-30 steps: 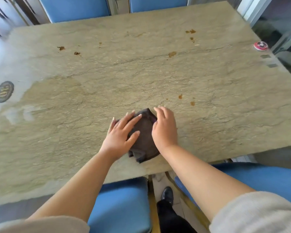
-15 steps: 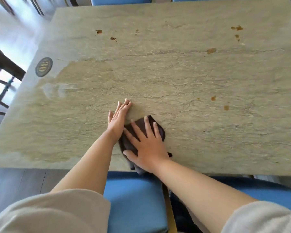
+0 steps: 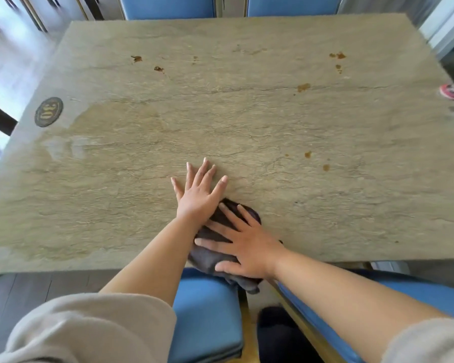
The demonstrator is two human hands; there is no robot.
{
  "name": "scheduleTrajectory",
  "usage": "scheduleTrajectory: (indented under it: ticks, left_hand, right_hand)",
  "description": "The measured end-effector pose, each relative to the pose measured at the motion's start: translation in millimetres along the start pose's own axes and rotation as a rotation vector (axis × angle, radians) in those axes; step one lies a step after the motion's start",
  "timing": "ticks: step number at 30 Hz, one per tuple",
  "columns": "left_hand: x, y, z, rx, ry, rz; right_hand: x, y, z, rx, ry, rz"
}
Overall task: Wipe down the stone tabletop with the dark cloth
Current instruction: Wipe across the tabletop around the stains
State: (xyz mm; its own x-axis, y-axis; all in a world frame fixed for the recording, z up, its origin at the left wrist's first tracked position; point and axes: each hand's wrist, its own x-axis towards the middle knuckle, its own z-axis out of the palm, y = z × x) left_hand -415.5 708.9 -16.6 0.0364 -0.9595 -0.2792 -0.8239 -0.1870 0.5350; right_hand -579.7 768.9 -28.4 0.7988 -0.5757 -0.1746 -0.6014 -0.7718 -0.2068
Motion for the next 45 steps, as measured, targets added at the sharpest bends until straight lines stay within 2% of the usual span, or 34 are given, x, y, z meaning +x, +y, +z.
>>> scheduleTrajectory:
  ticks: [2,5,7,10,11,12,13,15,16,17,18,19,23,25,27,30,32,34,35,37,39,40,41,42,45]
  left_hand:
    - [-1,12,8,0.022,0.003,0.001]
    - [0,33,21,0.049,0.037,-0.003]
    - [1,50,32,0.024,0.071,-0.025]
    - [5,78,51,-0.015,0.108,-0.045]
    - [5,85,58,-0.015,0.132,-0.052]
    - [6,89,65,-0.001,0.162,-0.059]
    - [6,92,70,0.027,0.196,-0.064]
    - [5,93,78,0.098,0.255,-0.064]
    - [4,93,80,0.127,0.269,-0.06]
    - [4,93,82,0.146,0.274,-0.06]
    - [5,94,82,0.159,0.277,-0.065]
    - [7,95,83,0.176,0.277,-0.072]
    - [11,97,87,0.262,0.272,-0.086]
    - [13,97,87,0.255,0.273,-0.083]
    - [12,96,87,0.247,0.282,-0.083]
    - [11,95,87,0.22,0.287,-0.093]
    - [11,95,86,0.21,0.293,-0.089]
    - [11,96,86,0.215,0.292,-0.081]
    - [11,96,85,0.226,0.284,-0.08]
    - [11,96,86,0.252,0.271,-0.082]
    - [11,96,86,0.263,0.268,-0.082]
    - [11,96,86,0.262,0.267,-0.078]
    - [11,96,86,0.25,0.268,-0.074]
    - [10,95,85,0.223,0.275,-0.076]
    - [13,98,82,0.063,0.307,-0.141]
  right_hand:
    - [-32,31,-1,-0.085,-0.034,-0.186]
    - [-59,77,-8,-0.113,-0.021,-0.144]
    - [-57,108,-8,-0.12,0.044,0.036]
    - [-37,131,-16,0.004,0.217,0.589]
    - [-32,128,-18,0.047,0.243,0.711]
    - [-32,122,-17,0.053,0.224,0.731]
    - [-40,118,-12,0.007,0.202,0.635]
    - [-73,129,-7,-0.102,0.15,0.255]
    - [-88,146,-11,-0.123,0.122,0.086]
    - [-97,169,-13,-0.136,0.115,-0.009]
    - [-99,191,-13,-0.15,0.133,-0.018]
    - [-95,210,-12,-0.154,0.168,0.055]
    - [-37,237,-25,0.0,0.348,0.577]
    - [2,229,-33,0.139,0.389,0.717]
    - [27,205,-35,0.18,0.399,0.646]
    - [12,168,-22,0.119,0.338,0.315]
    - [-23,171,-19,0.084,0.275,0.092]
    - [-50,201,-22,0.017,0.264,-0.002]
    - [-56,220,-24,-0.008,0.278,0.054]
    - [-52,245,-30,0.048,0.353,0.392]
    - [-33,239,-34,0.143,0.402,0.768]
    - [-23,224,-35,0.153,0.378,0.855]
    - [-18,205,-31,0.127,0.345,0.843]
    - [-19,184,-26,0.084,0.301,0.736]
    - [-61,142,-11,-0.016,0.163,0.247]
